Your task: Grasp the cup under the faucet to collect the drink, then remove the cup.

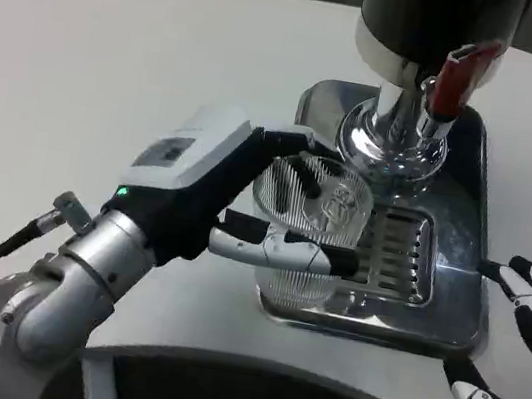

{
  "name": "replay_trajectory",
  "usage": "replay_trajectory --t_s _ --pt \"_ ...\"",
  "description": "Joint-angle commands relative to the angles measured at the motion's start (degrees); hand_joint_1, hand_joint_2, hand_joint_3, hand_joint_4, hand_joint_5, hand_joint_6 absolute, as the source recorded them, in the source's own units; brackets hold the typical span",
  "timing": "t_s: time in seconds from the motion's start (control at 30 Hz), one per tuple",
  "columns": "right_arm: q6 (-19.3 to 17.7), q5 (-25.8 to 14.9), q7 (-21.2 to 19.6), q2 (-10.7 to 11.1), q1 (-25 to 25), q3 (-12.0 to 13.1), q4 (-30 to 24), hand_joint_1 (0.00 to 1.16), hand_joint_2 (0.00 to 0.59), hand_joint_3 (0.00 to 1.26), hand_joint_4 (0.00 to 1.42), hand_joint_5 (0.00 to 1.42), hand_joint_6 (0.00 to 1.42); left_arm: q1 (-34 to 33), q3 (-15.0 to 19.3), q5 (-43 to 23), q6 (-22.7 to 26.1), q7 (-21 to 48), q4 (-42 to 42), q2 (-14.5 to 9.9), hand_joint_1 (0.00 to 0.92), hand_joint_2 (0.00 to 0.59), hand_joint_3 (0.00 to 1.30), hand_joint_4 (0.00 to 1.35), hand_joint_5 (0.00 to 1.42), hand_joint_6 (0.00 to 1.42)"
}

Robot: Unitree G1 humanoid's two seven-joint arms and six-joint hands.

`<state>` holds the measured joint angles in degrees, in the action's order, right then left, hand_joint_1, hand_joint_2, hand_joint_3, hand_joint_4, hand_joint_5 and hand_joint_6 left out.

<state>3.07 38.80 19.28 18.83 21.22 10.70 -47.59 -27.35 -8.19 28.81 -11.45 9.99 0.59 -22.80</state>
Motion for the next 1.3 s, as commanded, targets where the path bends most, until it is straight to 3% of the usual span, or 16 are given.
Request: replay_trajectory --t_s 0.03,0.5,0.93,1.07,1.3 --pt "-1.31 -1.74 -0.84 0.40 1.46 1.24 -0.16 0.24 0.420 0.08 0.00 0.00 0.00 -5.74 -1.63 2.15 -2.24 -3.30 -4.95 0.98 0.504 0.120 1.04 1.26 1.42 1.42" --pt "-3.05 -4.53 -1.23 0.90 2.97 3.84 0.04 0.24 0.420 0.08 0.00 0.00 0.00 -13.91 -6.69 6.23 -4.88 -7.95 -18.49 2.67 0.506 0.122 1.04 1.26 1.42 1.42" --pt "-4.37 -6.56 -1.19 1.80 4.24 6.01 -0.10 0.24 0.420 0.08 0.00 0.00 0.00 -16.85 -9.32 8.23 -5.62 -12.37 -24.16 4.68 0.506 0.123 1.04 1.26 1.42 1.42" --pt "-5.23 -6.28 -1.27 1.83 4.80 5.38 -0.66 0.24 0.420 0.08 0.00 0.00 0.00 -17.41 -9.44 8.75 -5.21 -13.93 -25.06 5.08 0.506 0.123 1.04 1.26 1.42 1.42" --pt "-7.09 -4.18 -0.86 1.12 6.61 0.79 -2.65 0.24 0.423 0.08 0.00 0.00 0.00 -18.76 -9.91 9.78 -4.91 -17.08 -28.04 5.73 0.506 0.123 1.04 1.26 1.42 1.42"
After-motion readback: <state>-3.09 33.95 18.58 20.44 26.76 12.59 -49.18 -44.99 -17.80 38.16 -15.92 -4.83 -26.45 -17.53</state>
